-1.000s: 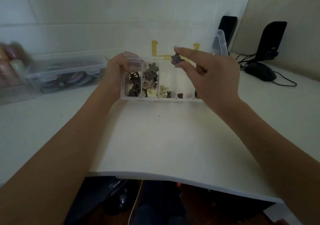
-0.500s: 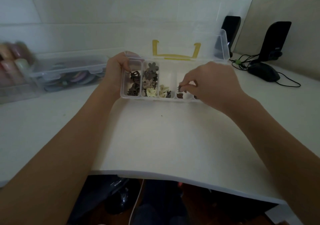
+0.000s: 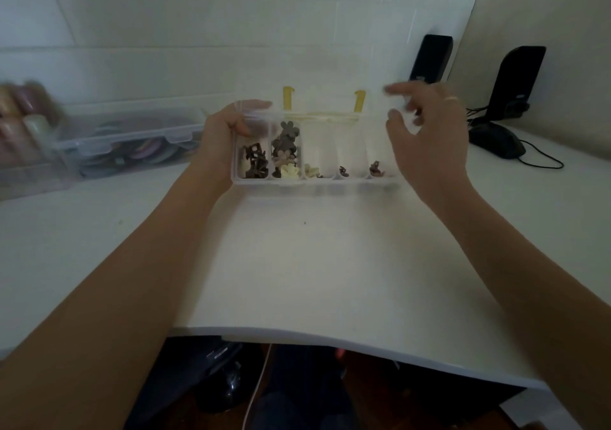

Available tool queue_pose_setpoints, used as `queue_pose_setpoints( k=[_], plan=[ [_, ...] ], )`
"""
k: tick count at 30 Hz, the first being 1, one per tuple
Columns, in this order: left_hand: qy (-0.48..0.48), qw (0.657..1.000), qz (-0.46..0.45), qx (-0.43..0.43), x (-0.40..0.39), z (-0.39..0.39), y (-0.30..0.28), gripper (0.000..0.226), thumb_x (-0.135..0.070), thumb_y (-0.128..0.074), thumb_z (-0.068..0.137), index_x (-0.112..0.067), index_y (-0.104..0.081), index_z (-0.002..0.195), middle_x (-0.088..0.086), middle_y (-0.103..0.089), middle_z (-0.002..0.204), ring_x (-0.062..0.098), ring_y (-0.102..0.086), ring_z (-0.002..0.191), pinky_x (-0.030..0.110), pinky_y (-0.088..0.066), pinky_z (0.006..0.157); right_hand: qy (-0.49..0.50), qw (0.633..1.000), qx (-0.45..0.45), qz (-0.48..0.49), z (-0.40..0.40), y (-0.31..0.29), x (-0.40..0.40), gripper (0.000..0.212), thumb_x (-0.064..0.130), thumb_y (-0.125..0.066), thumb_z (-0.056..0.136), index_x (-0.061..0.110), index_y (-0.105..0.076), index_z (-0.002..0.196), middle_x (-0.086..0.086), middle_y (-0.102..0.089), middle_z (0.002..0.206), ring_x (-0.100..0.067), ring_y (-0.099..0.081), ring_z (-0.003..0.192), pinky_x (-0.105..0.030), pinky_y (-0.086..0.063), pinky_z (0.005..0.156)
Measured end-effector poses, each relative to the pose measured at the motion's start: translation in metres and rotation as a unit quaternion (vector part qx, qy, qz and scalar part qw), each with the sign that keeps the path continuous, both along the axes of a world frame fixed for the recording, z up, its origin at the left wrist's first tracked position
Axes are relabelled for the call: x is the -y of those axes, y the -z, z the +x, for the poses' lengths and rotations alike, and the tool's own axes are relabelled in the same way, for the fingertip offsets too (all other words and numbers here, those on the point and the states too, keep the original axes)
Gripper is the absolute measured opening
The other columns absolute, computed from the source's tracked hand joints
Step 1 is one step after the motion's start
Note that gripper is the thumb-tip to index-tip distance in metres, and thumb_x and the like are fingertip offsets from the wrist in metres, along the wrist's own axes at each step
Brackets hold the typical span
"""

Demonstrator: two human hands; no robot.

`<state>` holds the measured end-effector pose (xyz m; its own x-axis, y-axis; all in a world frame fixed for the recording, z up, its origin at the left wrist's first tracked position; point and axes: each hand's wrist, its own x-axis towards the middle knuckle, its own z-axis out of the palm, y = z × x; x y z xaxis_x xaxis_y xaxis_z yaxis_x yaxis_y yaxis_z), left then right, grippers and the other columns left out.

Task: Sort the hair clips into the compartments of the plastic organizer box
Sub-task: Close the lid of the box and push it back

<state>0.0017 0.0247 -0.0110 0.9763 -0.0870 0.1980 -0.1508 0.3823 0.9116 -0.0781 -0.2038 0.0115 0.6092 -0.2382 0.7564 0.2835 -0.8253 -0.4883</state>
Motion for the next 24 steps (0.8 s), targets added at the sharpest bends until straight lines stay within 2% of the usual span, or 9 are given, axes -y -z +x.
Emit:
queue_pose_setpoints(
  k=[3,6,10,13,15,18,20,22,24],
  plan=[
    [0.020,1.000,0.007,-0.013,0.004,0.001,0.003,0.056,0.008,-0.027,0.073,-0.011,-0.054,0.119,0.016,-0.056,0.088,0.021,-0.067,0.058,0.028,-0.057,0.058,-0.046,0.985,-0.097,0.136,0.012,0.005,0.009,0.050,0.034,-0.056,0.087,0.026,-0.042,0.134,-0.004,-0.049,0.130,-0.017,-0.049,0.115,-0.034,-0.041,0.097],
    [0.044,0.999,0.007,-0.020,0.008,-0.004,0.004,0.060,0.011,-0.025,0.077,-0.018,-0.051,0.123,0.021,-0.058,0.092,0.017,-0.067,0.055,0.025,-0.056,0.056,-0.101,0.942,-0.186,0.261,0.018,0.008,0.012,0.040,0.043,-0.049,0.089,0.023,-0.047,0.124,0.003,-0.050,0.124,-0.012,-0.047,0.111,-0.026,-0.034,0.090],
    [0.064,0.998,-0.006,-0.011,0.006,-0.004,0.003,0.052,0.011,-0.033,0.077,-0.018,-0.058,0.113,0.013,-0.058,0.085,0.015,-0.064,0.061,0.020,-0.052,0.054,-0.099,0.876,-0.114,0.457,0.018,-0.001,0.014,0.021,0.035,-0.046,0.092,0.024,-0.051,0.108,0.011,-0.054,0.106,-0.005,-0.049,0.097,-0.028,-0.037,0.093],
    [0.106,0.992,-0.064,-0.007,0.002,-0.002,0.003,0.045,-0.015,-0.053,0.067,-0.015,-0.066,0.110,0.010,-0.055,0.083,0.017,-0.051,0.067,0.027,-0.046,0.068,-0.133,0.790,-0.083,0.593,0.015,-0.005,0.021,0.024,0.036,-0.044,0.093,0.024,-0.052,0.112,0.000,-0.051,0.130,-0.012,-0.050,0.116,-0.035,-0.037,0.102],
    [0.094,0.991,-0.089,-0.020,0.003,-0.001,0.005,0.048,-0.032,-0.048,0.067,-0.012,-0.069,0.105,0.013,-0.059,0.084,0.023,-0.053,0.073,0.033,-0.046,0.076,-0.143,0.763,-0.074,0.626,0.013,-0.006,0.024,0.035,0.041,-0.043,0.092,0.025,-0.049,0.123,0.000,-0.042,0.141,-0.015,-0.043,0.126,-0.041,-0.032,0.107],
    [0.031,0.994,-0.089,-0.060,0.006,0.000,0.004,0.055,-0.046,-0.031,0.087,-0.012,-0.073,0.096,0.013,-0.056,0.087,0.023,-0.050,0.075,0.035,-0.045,0.079,-0.143,0.762,-0.080,0.627,0.014,-0.005,0.026,0.052,0.047,-0.042,0.091,0.028,-0.037,0.139,0.003,-0.031,0.150,-0.014,-0.033,0.135,-0.048,-0.023,0.110],
    [0.018,0.993,-0.080,-0.082,0.007,-0.005,0.001,0.058,-0.056,-0.036,0.088,-0.011,-0.072,0.080,0.010,-0.058,0.085,0.020,-0.051,0.072,0.031,-0.045,0.076,-0.143,0.765,-0.078,0.623,0.018,-0.003,0.028,0.048,0.046,-0.043,0.090,0.026,-0.040,0.134,0.004,-0.033,0.148,-0.013,-0.033,0.134,-0.047,-0.023,0.108],
    [0.025,0.992,-0.090,-0.088,0.010,-0.011,-0.001,0.047,-0.047,-0.044,0.089,-0.008,-0.059,0.065,0.007,-0.058,0.068,0.018,-0.056,0.060,0.022,-0.049,0.063,-0.133,0.779,-0.059,0.610,0.023,-0.001,0.029,0.035,0.041,-0.048,0.087,0.026,-0.047,0.119,0.008,-0.050,0.123,-0.010,-0.044,0.113,-0.043,-0.031,0.099],
    [0.038,0.992,-0.093,-0.077,0.014,-0.015,-0.002,0.034,-0.028,-0.044,0.091,-0.009,-0.047,0.062,0.002,-0.052,0.053,0.016,-0.054,0.046,0.016,-0.047,0.049,-0.101,0.811,-0.044,0.574,0.026,0.003,0.027,0.034,0.033,-0.053,0.081,0.023,-0.049,0.114,0.011,-0.049,0.097,-0.009,-0.046,0.093,-0.037,-0.037,0.093]
  ],
)
